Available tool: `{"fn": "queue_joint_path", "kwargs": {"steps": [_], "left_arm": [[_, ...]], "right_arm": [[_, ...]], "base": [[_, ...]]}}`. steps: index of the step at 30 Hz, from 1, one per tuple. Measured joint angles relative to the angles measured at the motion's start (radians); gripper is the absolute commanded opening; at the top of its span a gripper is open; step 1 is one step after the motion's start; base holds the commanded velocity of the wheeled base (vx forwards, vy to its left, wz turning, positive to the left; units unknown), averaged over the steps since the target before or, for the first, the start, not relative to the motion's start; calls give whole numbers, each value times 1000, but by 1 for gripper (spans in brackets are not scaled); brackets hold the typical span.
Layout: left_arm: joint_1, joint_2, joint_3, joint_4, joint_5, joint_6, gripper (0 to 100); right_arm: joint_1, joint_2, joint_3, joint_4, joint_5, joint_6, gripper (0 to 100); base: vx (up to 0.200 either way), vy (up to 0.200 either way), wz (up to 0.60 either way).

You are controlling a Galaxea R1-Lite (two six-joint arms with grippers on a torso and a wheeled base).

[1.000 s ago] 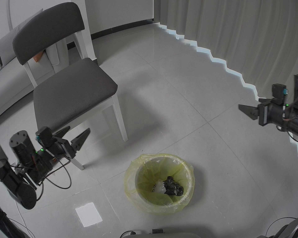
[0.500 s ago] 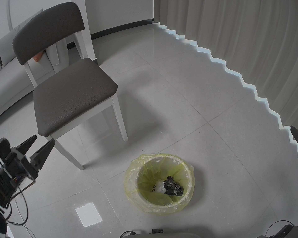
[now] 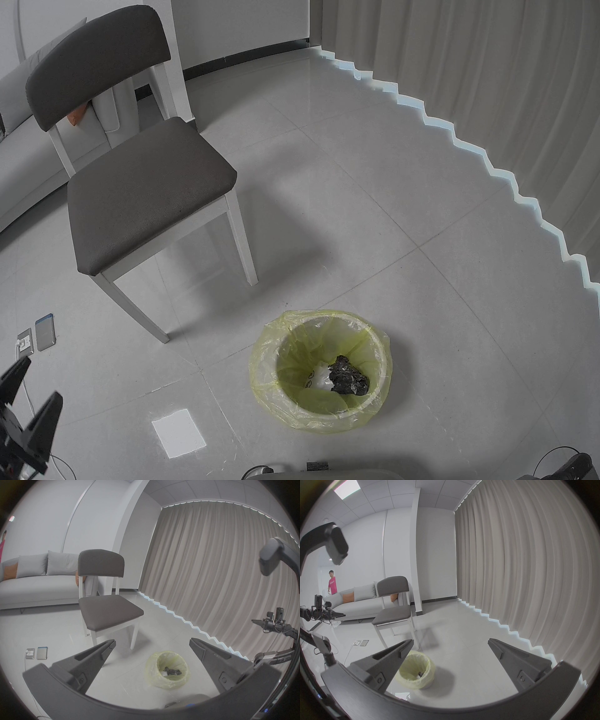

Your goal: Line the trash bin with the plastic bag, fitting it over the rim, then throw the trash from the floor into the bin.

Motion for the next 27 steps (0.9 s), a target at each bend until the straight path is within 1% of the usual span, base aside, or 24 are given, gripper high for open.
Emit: {"fn": "queue_joint_path", "kwargs": {"steps": [2, 4, 7, 11, 14, 16, 19, 22, 27], "left_arm": [[5, -94, 14, 86, 23, 8, 100], [9, -165, 36, 136, 60, 30, 100], [14, -231, 98, 156, 136, 82, 100], [16, -280, 172, 135, 220, 124, 100], [19, -297, 196, 146, 262, 143, 100], [19, -304, 203, 149, 279, 153, 100], [20, -311, 208, 156, 303, 164, 100], [20, -315, 210, 156, 326, 164, 100], [21, -318, 211, 157, 326, 169, 100]], "right_arm": [[-14, -63, 47, 33, 19, 6, 100], [-23, -111, 97, 49, 28, 8, 100], [-36, -166, 186, 32, 28, 8, 100], [-43, -201, 309, -87, 0, 6, 100], [-47, -216, 380, -175, -44, 5, 100], [-49, -221, 404, -191, -83, 3, 100], [-51, -226, 421, -147, -135, -1, 100], [-53, -229, 427, -107, -142, -4, 100], [-53, -230, 430, -102, -159, 33, 100]], "base": [[0, 0, 0], [0, 0, 0], [0, 0, 0], [0, 0, 0], [0, 0, 0], [0, 0, 0], [0, 0, 0], [0, 0, 0], [0, 0, 0]]}}
